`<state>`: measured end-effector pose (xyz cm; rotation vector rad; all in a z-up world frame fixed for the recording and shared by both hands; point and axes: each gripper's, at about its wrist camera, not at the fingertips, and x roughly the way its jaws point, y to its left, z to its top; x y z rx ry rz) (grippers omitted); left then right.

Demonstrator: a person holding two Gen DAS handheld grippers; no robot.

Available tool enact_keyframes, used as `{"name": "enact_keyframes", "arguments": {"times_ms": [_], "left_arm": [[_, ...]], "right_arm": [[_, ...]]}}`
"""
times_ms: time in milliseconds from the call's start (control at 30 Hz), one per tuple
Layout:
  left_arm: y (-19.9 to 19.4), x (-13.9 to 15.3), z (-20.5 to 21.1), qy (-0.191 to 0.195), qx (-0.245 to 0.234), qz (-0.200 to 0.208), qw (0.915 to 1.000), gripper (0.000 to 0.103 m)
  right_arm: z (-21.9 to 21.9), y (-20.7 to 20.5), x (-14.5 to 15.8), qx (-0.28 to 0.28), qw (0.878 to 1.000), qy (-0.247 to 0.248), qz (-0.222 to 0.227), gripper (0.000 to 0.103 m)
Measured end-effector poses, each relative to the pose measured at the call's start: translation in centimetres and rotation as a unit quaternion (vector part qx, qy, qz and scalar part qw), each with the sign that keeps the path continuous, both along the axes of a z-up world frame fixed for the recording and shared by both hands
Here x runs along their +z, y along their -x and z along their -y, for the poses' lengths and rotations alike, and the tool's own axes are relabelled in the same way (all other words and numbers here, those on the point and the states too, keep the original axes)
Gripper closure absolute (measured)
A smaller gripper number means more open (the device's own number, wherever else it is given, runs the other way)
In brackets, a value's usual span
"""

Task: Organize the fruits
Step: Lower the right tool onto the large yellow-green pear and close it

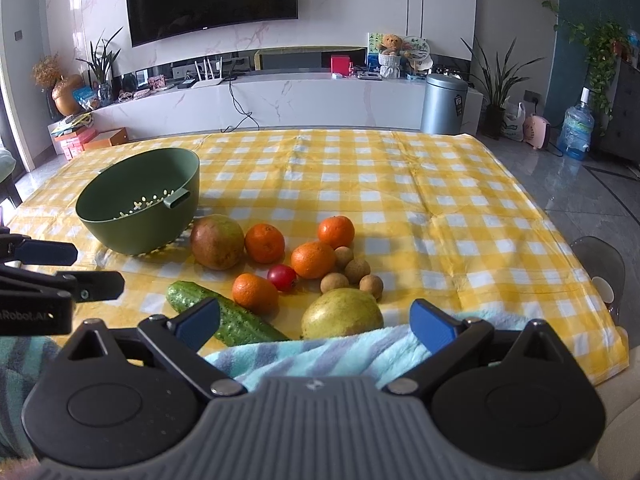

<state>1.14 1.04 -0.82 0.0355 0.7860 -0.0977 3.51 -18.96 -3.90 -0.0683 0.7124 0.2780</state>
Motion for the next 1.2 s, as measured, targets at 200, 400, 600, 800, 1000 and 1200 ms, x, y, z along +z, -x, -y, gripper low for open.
{"name": "enact_keyframes", "arguments": {"times_ms": [200,400,600,800,1000,1200], "left_arm": [[-2.1,-0.6,-0.9,0.033,-0.012,-0.025,0.9991,0.042],[-3.7,-1.1,-1.0,0.033,-0.014,-0.034,0.9988,0.044],[-4.6,-1.9,-0.7,0.018,-0.014,-0.043,0.9988,0.042],[-4.8,-2.6,-0.6,0.013,-0.017,-0.055,0.9982,0.041],[-5.0,-3.0,-0.4,0.009,-0.022,-0.060,0.9979,0.041],[-4.9,-3.0,-0.5,0.011,-0.021,-0.057,0.9981,0.041]], "right_arm": [[-0.6,-2.3,-1.1,0.020,0.999,0.019,-0.028,0.021],[-0.7,-4.8,-2.6,0.008,0.997,0.027,-0.076,0.030],[-1.6,-7.0,-4.0,-0.002,0.992,0.061,-0.111,0.030],[-2.2,-8.6,-5.2,0.003,0.985,0.082,-0.152,0.030],[-2.7,-9.7,-5.9,-0.003,0.979,0.105,-0.177,0.030],[-2.9,-11.5,-6.8,-0.010,0.968,0.135,-0.212,0.029]]}}
